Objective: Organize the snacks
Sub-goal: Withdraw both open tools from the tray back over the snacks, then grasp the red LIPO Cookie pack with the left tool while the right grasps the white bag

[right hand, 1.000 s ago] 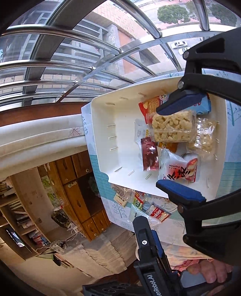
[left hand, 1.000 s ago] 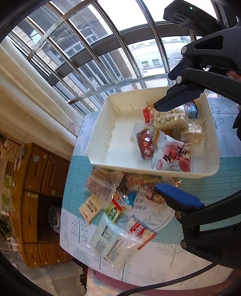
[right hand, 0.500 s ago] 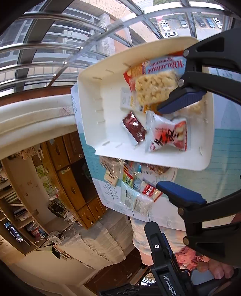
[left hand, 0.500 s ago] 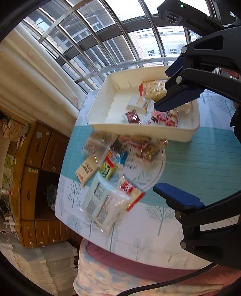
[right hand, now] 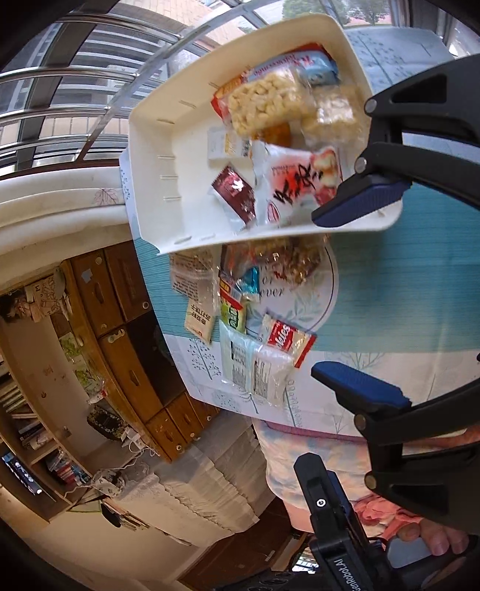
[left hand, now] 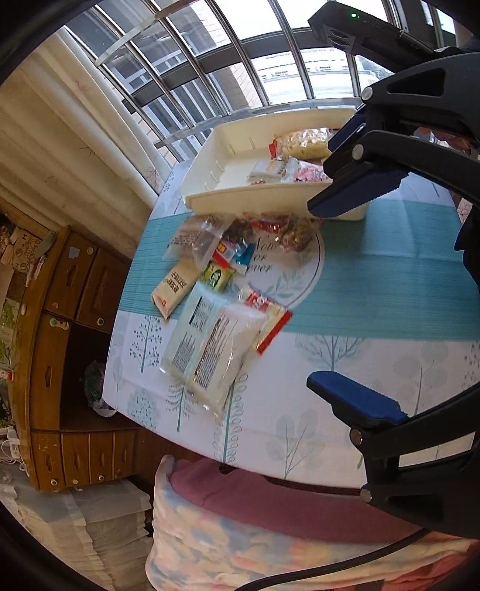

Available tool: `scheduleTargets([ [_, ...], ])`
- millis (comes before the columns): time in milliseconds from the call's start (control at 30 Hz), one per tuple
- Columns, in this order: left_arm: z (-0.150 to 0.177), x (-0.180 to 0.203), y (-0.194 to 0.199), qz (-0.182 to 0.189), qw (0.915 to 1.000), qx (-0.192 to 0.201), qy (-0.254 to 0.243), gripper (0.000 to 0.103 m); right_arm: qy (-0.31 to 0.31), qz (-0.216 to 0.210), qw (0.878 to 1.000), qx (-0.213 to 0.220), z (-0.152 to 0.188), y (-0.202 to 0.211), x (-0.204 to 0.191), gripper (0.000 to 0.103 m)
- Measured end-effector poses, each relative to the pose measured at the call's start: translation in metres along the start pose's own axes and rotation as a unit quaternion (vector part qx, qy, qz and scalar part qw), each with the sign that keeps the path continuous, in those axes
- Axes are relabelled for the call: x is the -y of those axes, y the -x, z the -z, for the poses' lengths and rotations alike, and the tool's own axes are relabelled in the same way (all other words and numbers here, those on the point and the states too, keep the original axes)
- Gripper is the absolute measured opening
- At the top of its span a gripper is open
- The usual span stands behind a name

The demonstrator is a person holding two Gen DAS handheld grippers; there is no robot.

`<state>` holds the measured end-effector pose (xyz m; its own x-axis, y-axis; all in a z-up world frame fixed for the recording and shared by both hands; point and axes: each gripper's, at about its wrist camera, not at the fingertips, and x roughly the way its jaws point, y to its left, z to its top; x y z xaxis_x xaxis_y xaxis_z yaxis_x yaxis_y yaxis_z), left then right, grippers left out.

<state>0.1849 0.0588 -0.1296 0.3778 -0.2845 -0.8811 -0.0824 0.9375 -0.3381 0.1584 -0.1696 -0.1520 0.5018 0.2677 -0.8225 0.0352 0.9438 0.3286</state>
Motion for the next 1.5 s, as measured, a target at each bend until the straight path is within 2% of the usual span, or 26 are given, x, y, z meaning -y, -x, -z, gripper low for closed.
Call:
scheduleTargets([
  [333, -0.022, -0.063, -0.016, 0.007, 0.9976, -0.048, -0.049, 0.085, -0.087, -0.038, 0.996, -0.005, 0.009, -0.032, -0.033, 0.076],
  [533, -0.018, -0.071, -0.048, -0.013, 0.9934, -0.075, -0.085, 0.085, -0.110, -0.048, 0.993, -0.021, 0.001, -0.049, -0.034, 0.076],
  [733, -0.006, -0.060, -0.088, -0.027, 0.9908, -0.064, -0.116, 0.085, -0.111, -0.090, 0.989, -0.048, -0.024, -0.078, -0.026, 0.076],
  [867, -0.001, -0.048, -0.112, -0.031, 0.9891, -0.036, -0.140, 0.085, -0.102, -0.111, 0.986, -0.072, -0.046, -0.106, -0.022, 0.076],
  [1000, -0.001, -0.038, -0.135, -0.033, 0.9870, -0.025, -0.155, 0.085, -0.103, -0.141, 0.980, -0.092, -0.068, -0.134, -0.017, 0.076],
  [1133, 0.001, -0.027, -0.154, -0.037, 0.9842, -0.005, -0.173, 0.085, -0.117, -0.174, 0.970, -0.121, -0.086, -0.164, -0.012, 0.076],
  [1267, 0.004, -0.018, -0.169, -0.039, 0.9810, 0.014, -0.190, 0.085, -0.154, -0.200, 0.954, -0.159, -0.095, -0.196, -0.003, 0.076],
  [1500, 0.004, -0.013, -0.190, -0.046, 0.9779, 0.025, -0.202, 0.085, -0.183, -0.229, 0.935, -0.199, -0.102, -0.230, 0.001, 0.075],
])
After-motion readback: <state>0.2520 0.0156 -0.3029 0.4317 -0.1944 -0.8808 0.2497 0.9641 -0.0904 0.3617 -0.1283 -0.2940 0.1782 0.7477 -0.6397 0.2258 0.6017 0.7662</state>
